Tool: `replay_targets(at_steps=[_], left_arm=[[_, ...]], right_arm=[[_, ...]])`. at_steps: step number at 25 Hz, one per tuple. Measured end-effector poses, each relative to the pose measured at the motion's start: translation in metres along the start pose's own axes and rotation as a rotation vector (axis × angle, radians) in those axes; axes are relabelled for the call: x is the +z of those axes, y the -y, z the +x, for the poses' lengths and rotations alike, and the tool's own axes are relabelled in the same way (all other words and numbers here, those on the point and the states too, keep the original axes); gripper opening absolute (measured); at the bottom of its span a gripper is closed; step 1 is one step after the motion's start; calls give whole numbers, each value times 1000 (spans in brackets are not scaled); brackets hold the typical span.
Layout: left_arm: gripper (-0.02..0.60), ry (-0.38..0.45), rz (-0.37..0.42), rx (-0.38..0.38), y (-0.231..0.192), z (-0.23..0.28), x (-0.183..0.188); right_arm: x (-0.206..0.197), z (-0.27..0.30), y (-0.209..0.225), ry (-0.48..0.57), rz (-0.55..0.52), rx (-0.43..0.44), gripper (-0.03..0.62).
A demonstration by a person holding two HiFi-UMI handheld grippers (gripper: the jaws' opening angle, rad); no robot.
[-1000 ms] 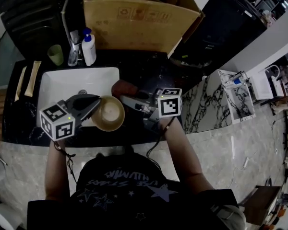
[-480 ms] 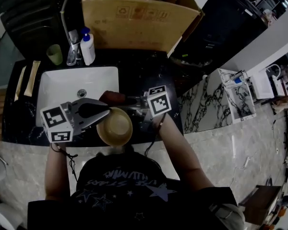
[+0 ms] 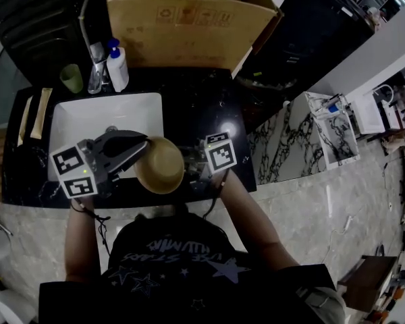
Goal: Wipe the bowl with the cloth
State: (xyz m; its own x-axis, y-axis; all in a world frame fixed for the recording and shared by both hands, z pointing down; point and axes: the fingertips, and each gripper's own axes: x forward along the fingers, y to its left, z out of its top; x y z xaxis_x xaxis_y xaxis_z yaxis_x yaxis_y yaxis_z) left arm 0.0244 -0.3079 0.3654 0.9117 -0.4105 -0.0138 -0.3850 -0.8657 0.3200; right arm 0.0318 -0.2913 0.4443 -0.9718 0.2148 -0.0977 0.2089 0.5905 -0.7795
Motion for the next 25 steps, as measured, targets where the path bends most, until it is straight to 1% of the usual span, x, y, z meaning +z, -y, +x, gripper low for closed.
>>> replay_targets(at_steps=[2,5,8,11,14,19,22,25], left_arm=[[17,30,-28,18,-5,2,2],[17,57,-77,80,-21,6,1],[18,26,-113,166,-41,14,-9],[18,-3,-171,264,-64,22,-23],[18,-36,-213,331,-85,33,-39],[18,-108,-274,429,-111,54,-64],[18,-164,-300,483,-124,67,-80],[18,-217,-311,523,-135,78,-95]], right_arm=[[7,-13,9,49,-14,-68,49],[19,-44,22,135,-36,-184,49],[28,-76,28,197,-64,-279,49],[36,-110,33,247,-108,-394,49],[43,-146,37,319,-124,-495,49],[54,-198,33,406,-142,-577,49],[60,-223,31,423,-160,-623,49],[66,-243,29,430,-181,-654,49]])
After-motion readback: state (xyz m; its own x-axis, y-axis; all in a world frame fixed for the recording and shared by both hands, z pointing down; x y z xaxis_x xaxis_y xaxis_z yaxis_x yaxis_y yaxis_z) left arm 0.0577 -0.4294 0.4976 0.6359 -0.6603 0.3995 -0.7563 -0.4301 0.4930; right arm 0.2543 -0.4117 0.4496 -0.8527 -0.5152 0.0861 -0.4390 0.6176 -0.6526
